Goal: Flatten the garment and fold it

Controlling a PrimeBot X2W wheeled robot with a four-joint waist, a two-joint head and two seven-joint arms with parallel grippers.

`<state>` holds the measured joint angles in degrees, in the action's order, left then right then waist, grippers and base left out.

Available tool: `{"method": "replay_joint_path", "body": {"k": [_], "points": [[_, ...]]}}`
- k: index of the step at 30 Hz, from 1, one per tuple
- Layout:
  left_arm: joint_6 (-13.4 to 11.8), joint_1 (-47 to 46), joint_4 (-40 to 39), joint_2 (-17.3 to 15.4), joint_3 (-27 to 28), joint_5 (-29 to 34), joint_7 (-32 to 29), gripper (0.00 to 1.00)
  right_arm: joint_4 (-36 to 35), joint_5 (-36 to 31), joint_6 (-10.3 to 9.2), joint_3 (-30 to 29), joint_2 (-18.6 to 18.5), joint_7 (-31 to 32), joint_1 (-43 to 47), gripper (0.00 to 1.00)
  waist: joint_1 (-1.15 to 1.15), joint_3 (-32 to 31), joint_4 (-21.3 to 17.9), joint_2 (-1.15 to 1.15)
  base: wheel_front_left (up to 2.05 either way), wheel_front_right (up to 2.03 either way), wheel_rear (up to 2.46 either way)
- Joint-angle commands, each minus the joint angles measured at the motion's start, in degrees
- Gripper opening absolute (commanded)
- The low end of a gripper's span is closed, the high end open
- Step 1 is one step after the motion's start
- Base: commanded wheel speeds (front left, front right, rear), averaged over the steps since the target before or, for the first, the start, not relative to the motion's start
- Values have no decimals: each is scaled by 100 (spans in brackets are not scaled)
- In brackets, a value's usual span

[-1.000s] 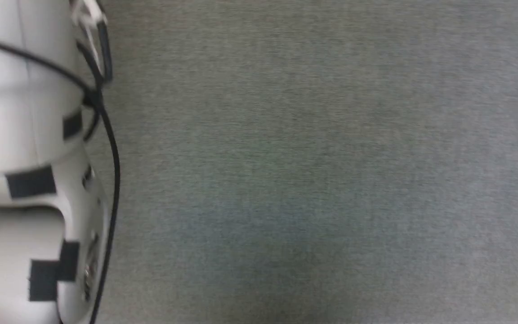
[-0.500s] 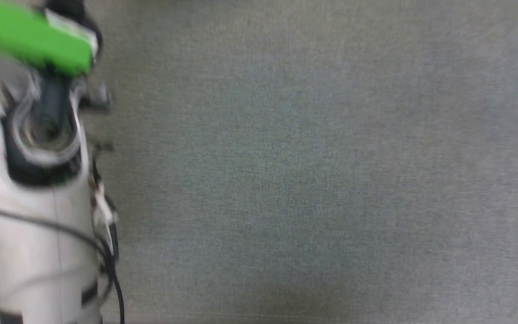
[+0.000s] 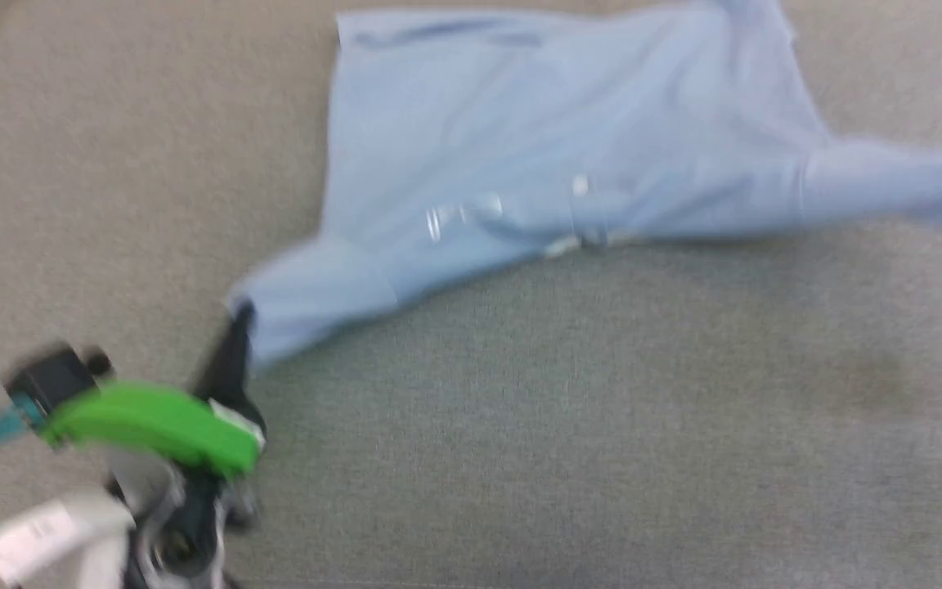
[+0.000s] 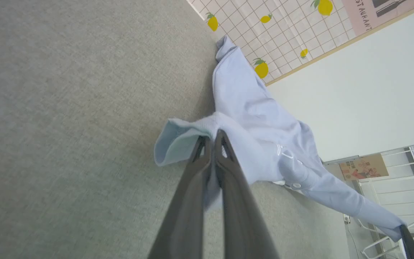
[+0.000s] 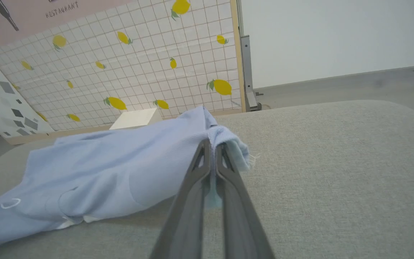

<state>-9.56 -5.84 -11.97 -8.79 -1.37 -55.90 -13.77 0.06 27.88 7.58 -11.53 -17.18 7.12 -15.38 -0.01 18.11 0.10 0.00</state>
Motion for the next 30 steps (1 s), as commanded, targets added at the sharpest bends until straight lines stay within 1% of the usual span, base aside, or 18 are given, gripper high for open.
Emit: {"method": "replay_joint_path", "body": {"k": [1, 6, 7, 11, 16, 24, 27, 30], "points": [[47, 337, -71, 34, -87, 33, 31, 0, -191, -68, -9, -166, 229, 48, 307, 0, 1, -704, 17, 0, 0, 0, 0], [144, 1260, -298, 157, -160, -110, 104, 0, -743, -140, -9, -584, 992, 278, 1225, 0, 1, -1107, -12, 0, 0, 0, 0], [177, 1458, -347, 150, -169, -134, 101, 0, -857, -146, -9, -620, 1100, 376, 1435, 0, 1, -1197, -22, 0, 0, 0, 0], [248, 2121, -565, 76, -187, -185, 50, 0, -1227, -65, -9, -697, 1325, 885, 2169, 0, 1, -1431, -60, 0, 0, 0, 0], [272, 2729, -865, -63, -137, -271, -73, 0, -1596, 97, -9, -787, 1412, 1454, 2850, 0, 1, -1562, -76, 0, 0, 0, 0], [183, 3404, -1400, -296, 10, -264, -217, 0, -2158, 510, -9, -845, 1428, 2309, 3708, 0, 1, -1520, -59, 0, 0, 0, 0], [159, 3460, -1566, -308, 29, -249, -213, 0, -2359, 620, -9, -963, 1429, 2448, 3840, 0, 1, -1457, -38, 0, 0, 0, 0], [149, 3312, -1598, -284, -41, -164, -177, 0, -2372, 540, -9, -1068, 1429, 2388, 3749, 0, 1, -1397, -8, 0, 0, 0, 0]]}}
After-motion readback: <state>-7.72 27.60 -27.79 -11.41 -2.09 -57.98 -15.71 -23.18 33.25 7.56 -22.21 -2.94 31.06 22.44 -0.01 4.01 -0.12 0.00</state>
